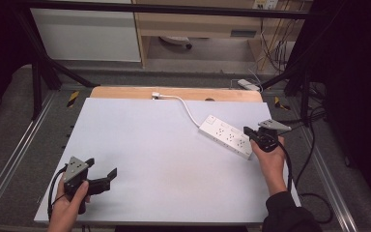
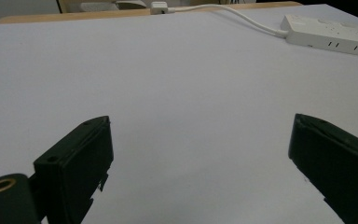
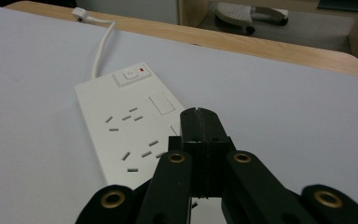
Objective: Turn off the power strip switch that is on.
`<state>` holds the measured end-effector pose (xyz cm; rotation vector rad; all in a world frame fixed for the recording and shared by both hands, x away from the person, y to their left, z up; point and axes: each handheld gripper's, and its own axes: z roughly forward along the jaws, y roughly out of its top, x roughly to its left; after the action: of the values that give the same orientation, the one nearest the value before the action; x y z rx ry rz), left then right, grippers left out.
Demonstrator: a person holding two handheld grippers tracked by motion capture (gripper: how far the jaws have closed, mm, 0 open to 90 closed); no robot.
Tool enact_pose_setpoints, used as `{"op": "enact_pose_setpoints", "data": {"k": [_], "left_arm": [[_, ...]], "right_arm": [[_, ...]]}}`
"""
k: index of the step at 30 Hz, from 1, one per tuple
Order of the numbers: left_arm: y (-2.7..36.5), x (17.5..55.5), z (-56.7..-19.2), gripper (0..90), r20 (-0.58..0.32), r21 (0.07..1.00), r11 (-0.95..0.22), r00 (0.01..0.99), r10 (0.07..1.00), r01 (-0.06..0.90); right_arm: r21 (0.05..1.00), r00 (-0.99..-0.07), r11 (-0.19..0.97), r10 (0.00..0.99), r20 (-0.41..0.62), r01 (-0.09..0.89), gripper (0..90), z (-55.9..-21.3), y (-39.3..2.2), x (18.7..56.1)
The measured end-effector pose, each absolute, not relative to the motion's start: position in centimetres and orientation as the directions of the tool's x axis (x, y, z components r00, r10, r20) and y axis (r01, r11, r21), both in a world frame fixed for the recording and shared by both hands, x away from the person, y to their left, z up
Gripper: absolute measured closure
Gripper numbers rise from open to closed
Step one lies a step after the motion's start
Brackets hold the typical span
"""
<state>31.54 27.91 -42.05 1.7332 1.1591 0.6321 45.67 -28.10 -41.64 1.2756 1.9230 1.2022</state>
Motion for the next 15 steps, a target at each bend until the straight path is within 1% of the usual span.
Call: {"op": "enact_pose_setpoints", "data": {"k": [11, 15], "left_arm": [[27.8, 31.6, -42.1, 6.6, -0.074, 0.893, -0.131, 0.426, 0.902, 0.431], [27.9, 31.6, -42.1, 6.6, -0.075, 0.894, -0.128, 0.424, 0.903, 0.430]], "right_arm": [[0.891, -0.442, 0.168, 0.896, 0.041, 0.422, 90.0, -41.0, -27.3, 45.3], [0.891, -0.453, 0.170, 0.890, 0.045, 0.421, 88.2, -40.7, -27.0, 45.1]]}}
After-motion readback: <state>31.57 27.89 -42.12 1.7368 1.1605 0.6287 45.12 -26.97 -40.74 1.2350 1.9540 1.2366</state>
